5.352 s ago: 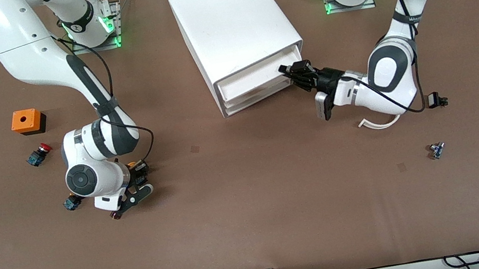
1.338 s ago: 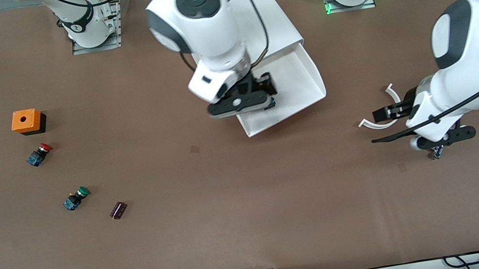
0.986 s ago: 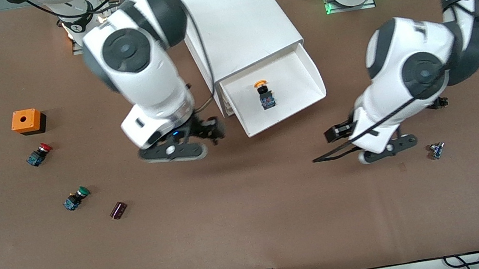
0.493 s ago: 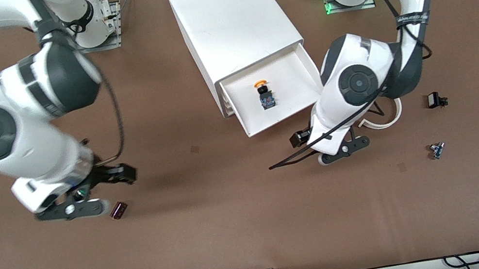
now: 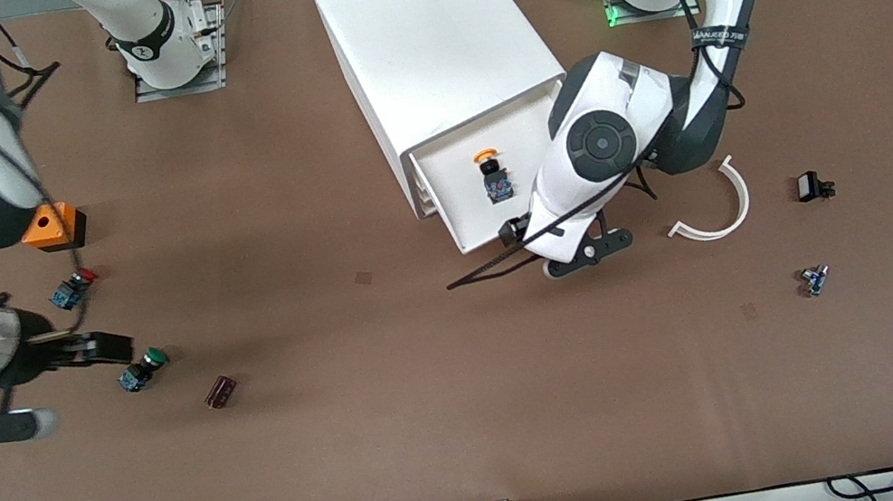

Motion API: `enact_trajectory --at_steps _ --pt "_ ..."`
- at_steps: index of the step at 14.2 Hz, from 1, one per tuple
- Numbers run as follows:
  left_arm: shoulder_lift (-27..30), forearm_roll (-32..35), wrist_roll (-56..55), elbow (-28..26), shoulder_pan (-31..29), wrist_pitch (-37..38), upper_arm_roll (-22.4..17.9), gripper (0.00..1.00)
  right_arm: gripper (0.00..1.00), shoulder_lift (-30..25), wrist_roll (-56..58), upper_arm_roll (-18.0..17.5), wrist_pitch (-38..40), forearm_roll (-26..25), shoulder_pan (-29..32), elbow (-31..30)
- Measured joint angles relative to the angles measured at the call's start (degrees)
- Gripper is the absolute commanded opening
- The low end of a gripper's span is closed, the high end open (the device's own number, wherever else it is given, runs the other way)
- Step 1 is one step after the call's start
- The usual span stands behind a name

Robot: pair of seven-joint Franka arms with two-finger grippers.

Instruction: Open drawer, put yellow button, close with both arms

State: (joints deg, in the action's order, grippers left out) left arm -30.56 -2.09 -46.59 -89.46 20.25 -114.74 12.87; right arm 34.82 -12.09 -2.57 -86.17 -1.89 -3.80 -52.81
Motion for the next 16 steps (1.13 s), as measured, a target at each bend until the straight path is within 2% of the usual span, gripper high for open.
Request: enact_trajectory --at_steps 4,8,11,16 --pt "2.34 -0.43 -0.26 -4.02 -0.15 0.03 3.12 1.00 1.00 -7.15 4.08 0.38 0.66 0.92 5.00 -6.61" --pt "5.42 -2.78 -0.31 -8.76 -0.18 0.67 5.25 1.00 1.00 -14.16 10.56 3.73 0.81 0.96 5.62 -12.35" --pt "6.71 -7.13 -0.35 -10.16 -0.23 3.00 6.01 1.00 1.00 -17.28 12.07 3.78 0.94 0.96 6.01 -15.53" --pt "7.02 -8.14 -0.39 -10.69 -0.44 4.59 7.32 1.00 1.00 -20.71 12.60 3.75 0.51 0.96 6.13 -20.86"
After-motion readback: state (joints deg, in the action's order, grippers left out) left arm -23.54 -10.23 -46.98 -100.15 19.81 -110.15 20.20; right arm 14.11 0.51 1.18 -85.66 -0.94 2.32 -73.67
